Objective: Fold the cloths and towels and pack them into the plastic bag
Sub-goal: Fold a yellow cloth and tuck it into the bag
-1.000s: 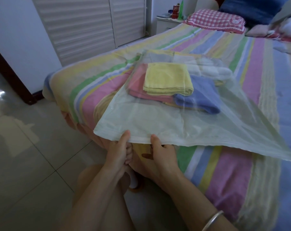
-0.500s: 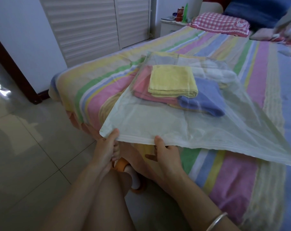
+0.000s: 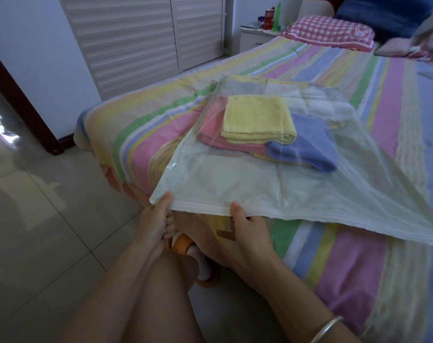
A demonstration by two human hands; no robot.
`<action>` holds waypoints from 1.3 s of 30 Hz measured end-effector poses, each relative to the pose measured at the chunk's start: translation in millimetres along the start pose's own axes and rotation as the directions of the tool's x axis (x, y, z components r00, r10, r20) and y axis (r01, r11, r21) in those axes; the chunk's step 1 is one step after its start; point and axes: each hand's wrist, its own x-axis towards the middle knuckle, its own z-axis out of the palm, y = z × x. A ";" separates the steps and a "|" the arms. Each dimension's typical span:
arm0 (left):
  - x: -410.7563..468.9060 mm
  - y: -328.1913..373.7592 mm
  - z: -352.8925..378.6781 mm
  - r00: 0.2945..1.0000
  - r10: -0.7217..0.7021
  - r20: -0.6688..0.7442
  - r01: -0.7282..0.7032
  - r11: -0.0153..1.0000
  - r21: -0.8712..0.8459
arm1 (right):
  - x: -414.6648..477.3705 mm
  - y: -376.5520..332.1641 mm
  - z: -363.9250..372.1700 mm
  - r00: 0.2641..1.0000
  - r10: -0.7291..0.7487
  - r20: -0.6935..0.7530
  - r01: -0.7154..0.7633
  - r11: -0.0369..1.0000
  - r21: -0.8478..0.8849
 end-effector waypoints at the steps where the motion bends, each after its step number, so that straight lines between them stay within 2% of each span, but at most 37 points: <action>1: 0.5 -1.6 0.0 1.000 0.000 -0.003 0.000 1.000 -0.003 | 0.2 1.1 0.3 1.000 -0.006 -0.005 0.006 1.000 -0.017; 13: 0.9 -8.7 9.4 0.993 0.041 -0.112 -0.055 0.991 -0.124 | -3.3 -1.0 -3.4 1.000 0.002 -0.014 -0.004 0.992 -0.130; 22: -1.0 -5.0 21.4 0.983 -0.011 -0.183 -0.039 0.961 -0.272 | -1.7 -0.7 -2.5 1.000 0.021 0.007 -0.021 1.000 -0.003; 25: 4.3 -5.2 16.8 0.990 -0.027 -0.135 -0.008 0.967 -0.254 | 4.3 5.4 -2.6 1.000 -0.005 -0.009 0.006 1.000 0.010; 30: 9.0 -6.7 7.3 0.997 -0.009 -0.083 -0.006 0.985 -0.174 | 0.2 6.1 -4.0 0.998 -0.057 -0.008 0.056 0.997 -0.062; 34: 0.7 -5.4 5.4 0.998 -0.009 -0.056 0.001 0.990 -0.138 | -2.4 4.0 -7.3 0.996 -0.045 0.079 0.047 0.999 -0.023; 37: -8.0 0.9 10.6 0.992 -0.119 -0.038 0.114 0.987 -0.112 | -3.8 2.6 -8.9 0.992 -0.018 0.128 0.025 0.998 -0.053; 39: -20.7 -2.1 16.8 0.981 -0.177 0.086 0.178 0.984 -0.006 | -8.3 2.8 -10.9 0.980 -0.011 0.200 0.038 0.990 -0.134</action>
